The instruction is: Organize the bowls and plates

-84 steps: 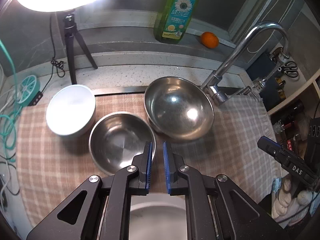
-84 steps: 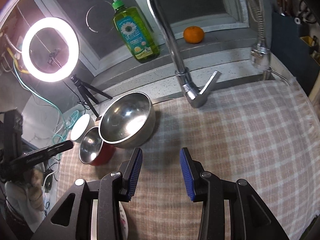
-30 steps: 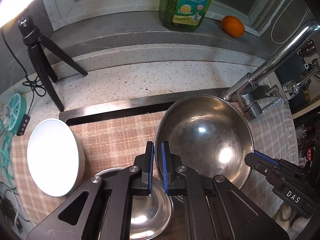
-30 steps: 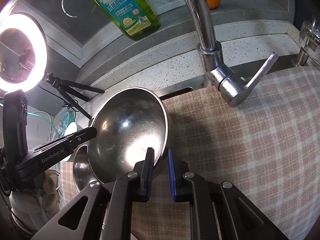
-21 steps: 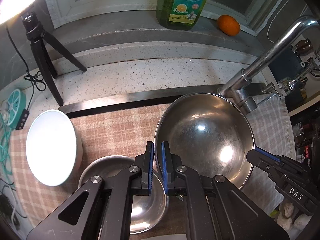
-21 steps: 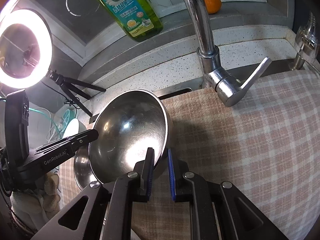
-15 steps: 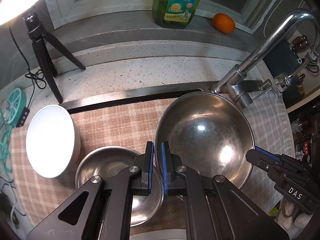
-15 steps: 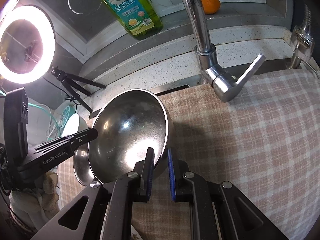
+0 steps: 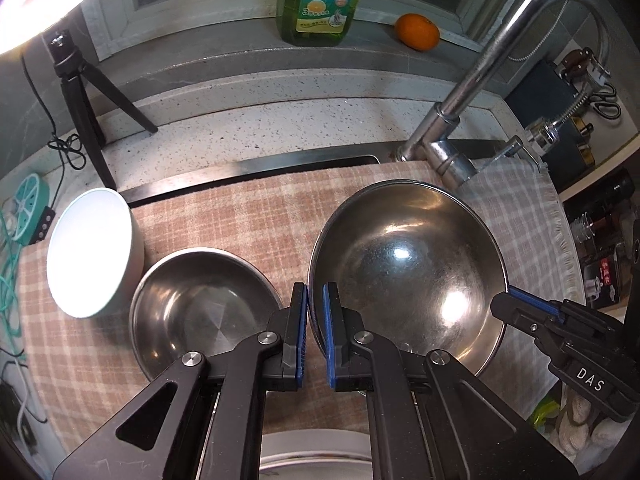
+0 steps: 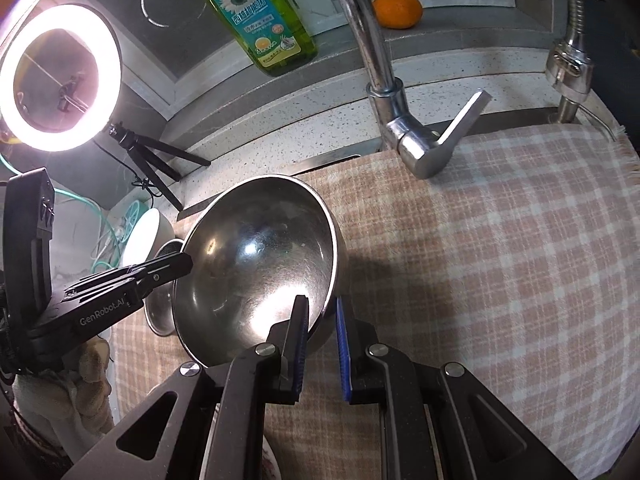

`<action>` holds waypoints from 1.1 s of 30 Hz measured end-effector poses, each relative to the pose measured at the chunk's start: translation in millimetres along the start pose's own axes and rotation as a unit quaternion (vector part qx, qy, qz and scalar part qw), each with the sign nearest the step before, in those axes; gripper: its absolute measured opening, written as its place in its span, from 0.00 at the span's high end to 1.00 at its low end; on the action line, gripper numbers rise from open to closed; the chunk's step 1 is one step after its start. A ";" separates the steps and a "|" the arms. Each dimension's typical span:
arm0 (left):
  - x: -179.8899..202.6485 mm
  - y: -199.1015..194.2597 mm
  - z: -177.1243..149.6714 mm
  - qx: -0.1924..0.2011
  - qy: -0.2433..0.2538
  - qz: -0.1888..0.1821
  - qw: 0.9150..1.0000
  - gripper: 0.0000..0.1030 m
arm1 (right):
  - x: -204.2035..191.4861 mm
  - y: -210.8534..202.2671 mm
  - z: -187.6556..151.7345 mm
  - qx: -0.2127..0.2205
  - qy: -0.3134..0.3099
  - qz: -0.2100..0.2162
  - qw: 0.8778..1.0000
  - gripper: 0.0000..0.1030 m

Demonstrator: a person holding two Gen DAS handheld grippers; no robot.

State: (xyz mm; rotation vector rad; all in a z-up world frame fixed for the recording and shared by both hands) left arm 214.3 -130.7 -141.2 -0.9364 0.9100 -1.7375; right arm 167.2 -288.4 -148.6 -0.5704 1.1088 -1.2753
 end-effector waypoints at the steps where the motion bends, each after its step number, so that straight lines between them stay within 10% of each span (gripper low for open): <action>1: 1.4 -0.4 -1.3 -0.001 0.001 -0.001 1.000 0.94 | 0.6 -1.3 -1.9 0.000 -0.001 -0.001 1.000 0.88; 33: 18.0 -7.9 -40.7 -0.020 0.021 -0.011 1.000 0.94 | 14.0 -13.3 -56.2 -0.022 -0.002 -0.008 1.000 0.88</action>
Point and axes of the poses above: each gripper's, at about its wrist camera, not at the fingertips, and y roughly the way its jaws point, x to its right, z to its top, the point moved 4 cm from there along y, roughly the way its jaws point, and after that the axes turned 6 degrees about x, right-handed, at the moved point
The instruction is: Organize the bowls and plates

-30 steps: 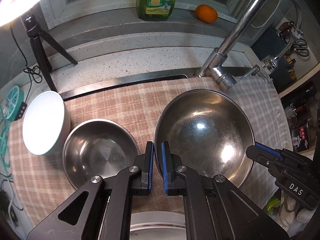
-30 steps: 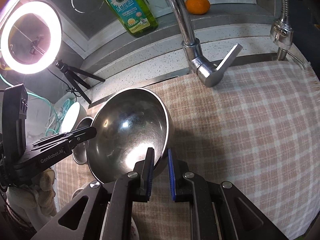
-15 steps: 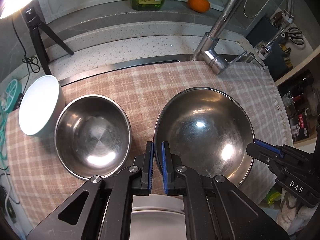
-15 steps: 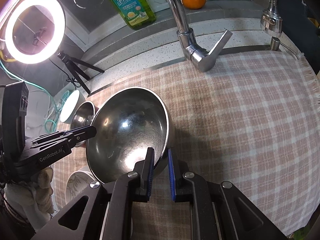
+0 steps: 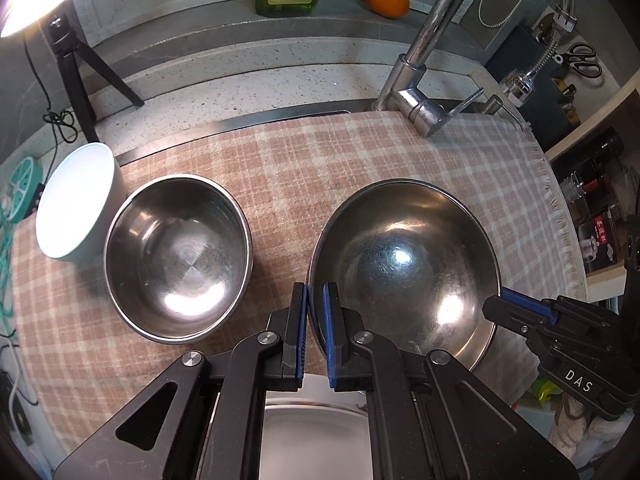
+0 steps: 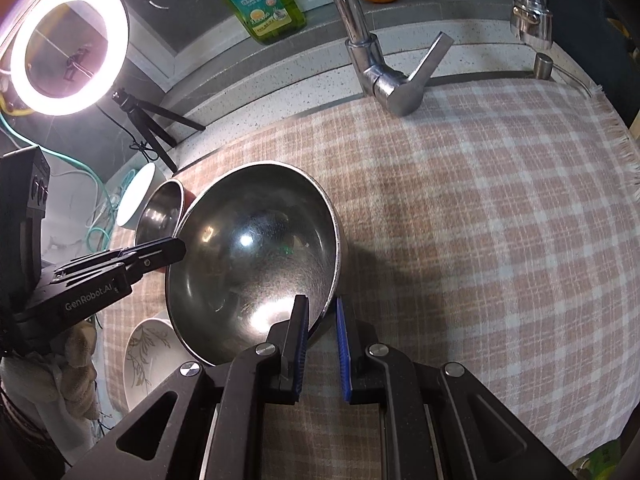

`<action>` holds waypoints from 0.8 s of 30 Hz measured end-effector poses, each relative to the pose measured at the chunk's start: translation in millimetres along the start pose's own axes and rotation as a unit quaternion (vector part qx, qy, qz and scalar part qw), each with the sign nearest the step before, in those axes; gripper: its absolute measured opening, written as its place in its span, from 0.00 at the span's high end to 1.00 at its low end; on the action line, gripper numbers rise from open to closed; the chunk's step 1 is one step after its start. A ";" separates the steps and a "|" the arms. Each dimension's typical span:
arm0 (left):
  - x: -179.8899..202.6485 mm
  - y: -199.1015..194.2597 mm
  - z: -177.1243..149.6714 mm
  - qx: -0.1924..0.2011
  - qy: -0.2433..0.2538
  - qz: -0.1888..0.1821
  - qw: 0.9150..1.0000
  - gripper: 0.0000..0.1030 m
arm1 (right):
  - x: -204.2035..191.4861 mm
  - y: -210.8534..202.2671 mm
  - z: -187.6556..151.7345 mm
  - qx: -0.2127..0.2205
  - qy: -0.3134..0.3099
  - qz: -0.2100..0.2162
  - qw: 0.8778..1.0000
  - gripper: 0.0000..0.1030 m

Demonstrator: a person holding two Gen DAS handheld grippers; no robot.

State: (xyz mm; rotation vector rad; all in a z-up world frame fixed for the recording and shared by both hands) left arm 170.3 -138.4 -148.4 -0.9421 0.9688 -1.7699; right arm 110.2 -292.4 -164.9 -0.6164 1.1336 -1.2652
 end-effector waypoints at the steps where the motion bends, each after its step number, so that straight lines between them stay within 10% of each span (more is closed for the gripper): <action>1: 0.1 0.5 -0.2 -0.001 0.000 -0.001 1.000 0.94 | 0.2 -0.4 -0.6 0.000 0.001 0.000 1.000 0.88; 24: -0.4 5.1 -2.0 -0.010 -0.005 -0.008 1.000 0.94 | -1.5 -4.7 -11.7 -0.005 0.003 0.001 1.000 0.88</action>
Point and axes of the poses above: each gripper's, at about its wrist camera, not at the fingertips, and y roughly the way its jaws point, x to its right, z to its top, the point moved 4 cm from there along y, roughly the way its jaws point, and after that the axes turned 6 degrees about x, right-handed, at the moved point
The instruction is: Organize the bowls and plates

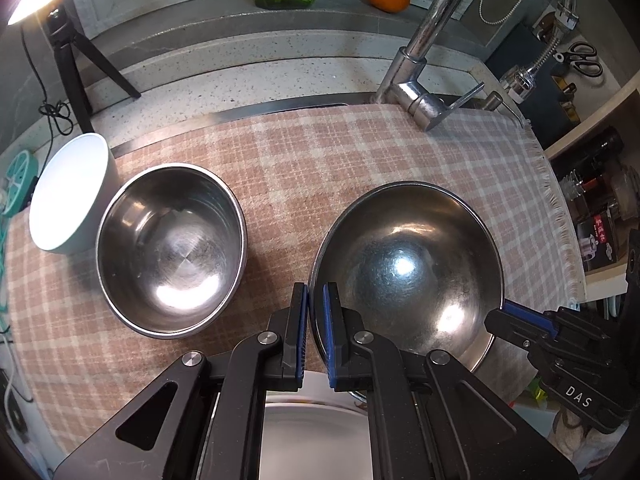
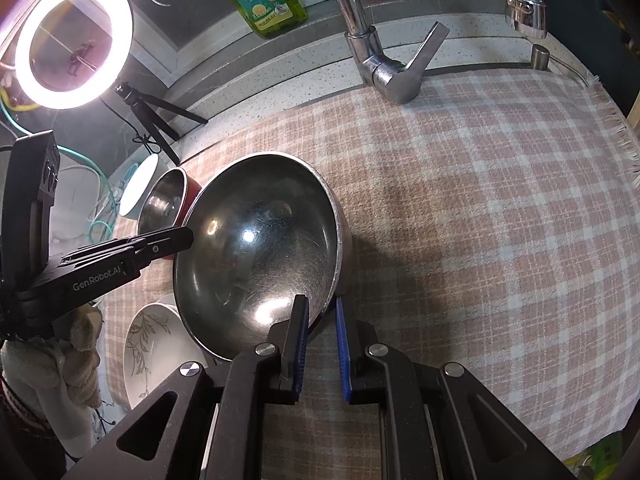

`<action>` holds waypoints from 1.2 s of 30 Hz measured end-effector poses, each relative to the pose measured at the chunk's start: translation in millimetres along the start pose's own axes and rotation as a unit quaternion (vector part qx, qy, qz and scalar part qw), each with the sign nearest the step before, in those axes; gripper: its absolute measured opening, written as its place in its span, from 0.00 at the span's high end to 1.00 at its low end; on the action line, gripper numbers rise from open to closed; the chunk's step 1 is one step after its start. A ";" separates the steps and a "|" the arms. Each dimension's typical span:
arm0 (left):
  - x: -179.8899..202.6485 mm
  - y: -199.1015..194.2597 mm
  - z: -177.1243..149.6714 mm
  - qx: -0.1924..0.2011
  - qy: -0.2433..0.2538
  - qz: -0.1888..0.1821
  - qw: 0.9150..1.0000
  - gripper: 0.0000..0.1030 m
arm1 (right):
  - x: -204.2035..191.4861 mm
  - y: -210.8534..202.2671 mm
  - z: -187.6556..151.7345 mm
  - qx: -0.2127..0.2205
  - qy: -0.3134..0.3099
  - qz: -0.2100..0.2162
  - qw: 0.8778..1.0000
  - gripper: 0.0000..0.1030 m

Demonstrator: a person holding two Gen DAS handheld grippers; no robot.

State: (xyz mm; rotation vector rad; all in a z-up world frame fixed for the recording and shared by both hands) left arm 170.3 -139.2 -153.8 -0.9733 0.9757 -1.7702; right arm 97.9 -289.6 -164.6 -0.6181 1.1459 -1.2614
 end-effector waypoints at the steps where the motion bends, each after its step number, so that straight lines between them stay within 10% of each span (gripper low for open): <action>1: -0.2 -0.1 -0.6 -0.001 0.000 -0.001 1.000 0.94 | -0.1 0.7 0.1 -0.002 -0.001 -0.001 1.000 0.87; 17: -39.0 -57.8 -7.0 0.054 -0.055 -0.006 0.997 0.93 | -4.4 -28.7 11.1 0.040 -0.021 -0.010 0.999 0.87; 36: -121.9 -136.7 -90.8 0.169 -0.179 0.074 0.966 0.87 | -75.7 -70.3 16.4 0.126 -0.148 -0.036 0.980 0.72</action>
Point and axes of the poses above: each gripper's, at about its wrist camera, not at the fingertips, and y roughly the way its jaws point, x to its right, z to its top, the point moved 4 cm from there along y, roughly the way its jaws point, and after that the axes turned 6 degrees about x, right-handed, at the moved point
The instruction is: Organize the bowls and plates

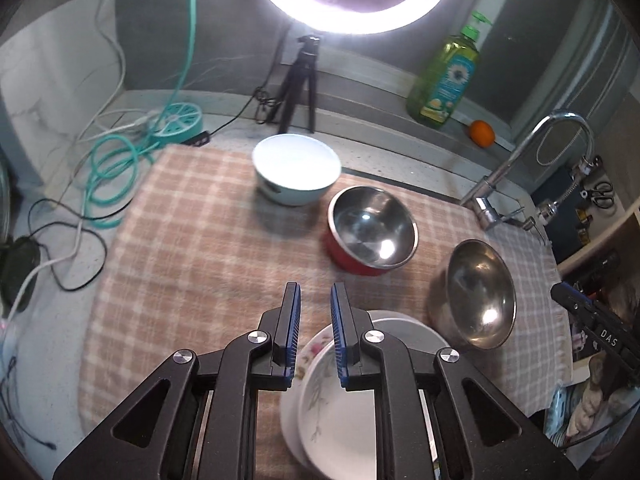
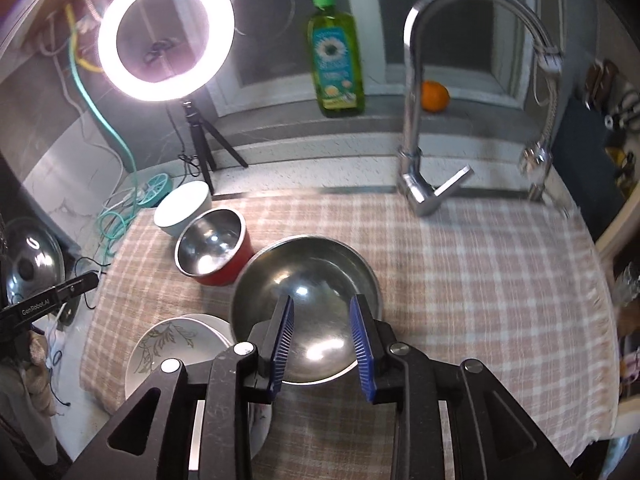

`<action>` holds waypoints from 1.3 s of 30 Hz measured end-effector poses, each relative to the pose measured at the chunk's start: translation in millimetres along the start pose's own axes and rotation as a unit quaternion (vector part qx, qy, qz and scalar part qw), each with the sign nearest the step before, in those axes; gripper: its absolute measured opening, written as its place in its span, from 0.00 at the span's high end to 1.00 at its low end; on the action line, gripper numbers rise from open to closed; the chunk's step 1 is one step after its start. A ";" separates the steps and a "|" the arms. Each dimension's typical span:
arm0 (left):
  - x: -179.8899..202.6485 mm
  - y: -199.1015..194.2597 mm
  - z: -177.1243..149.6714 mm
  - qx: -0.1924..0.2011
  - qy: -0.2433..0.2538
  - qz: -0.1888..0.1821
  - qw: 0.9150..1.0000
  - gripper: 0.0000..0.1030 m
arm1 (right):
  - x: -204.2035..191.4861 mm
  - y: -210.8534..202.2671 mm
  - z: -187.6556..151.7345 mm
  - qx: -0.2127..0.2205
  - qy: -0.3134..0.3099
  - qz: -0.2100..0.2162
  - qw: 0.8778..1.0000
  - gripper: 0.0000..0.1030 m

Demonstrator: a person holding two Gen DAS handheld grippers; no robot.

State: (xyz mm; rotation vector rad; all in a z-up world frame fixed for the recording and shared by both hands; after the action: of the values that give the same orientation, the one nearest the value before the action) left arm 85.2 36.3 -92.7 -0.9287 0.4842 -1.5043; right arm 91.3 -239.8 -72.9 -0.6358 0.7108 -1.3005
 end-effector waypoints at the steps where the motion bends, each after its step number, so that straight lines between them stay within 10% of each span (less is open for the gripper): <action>1: -3.5 -2.4 -1.2 0.003 -0.001 0.006 1.000 0.87 | -3.7 -0.1 0.7 0.003 -0.005 0.001 1.000 0.70; 39: -0.2 0.6 -7.1 0.016 -0.017 0.026 0.999 0.87 | -38.8 26.1 29.5 0.018 -0.100 0.017 0.995 0.66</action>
State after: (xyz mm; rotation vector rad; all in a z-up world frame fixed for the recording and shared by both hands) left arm 80.0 34.9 -97.4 -0.9095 0.4560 -1.4422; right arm 125.7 -196.7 -69.9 -0.7105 0.5314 -1.1963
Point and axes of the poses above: each gripper's, at about its wrist camera, not at the fingertips, and y roughly the way its jaws point, x to its right, z to its top, the point moved 4 cm from there along y, roughly the way its jaws point, and after that the axes turned 6 degrees about x, right-handed, at the moved point
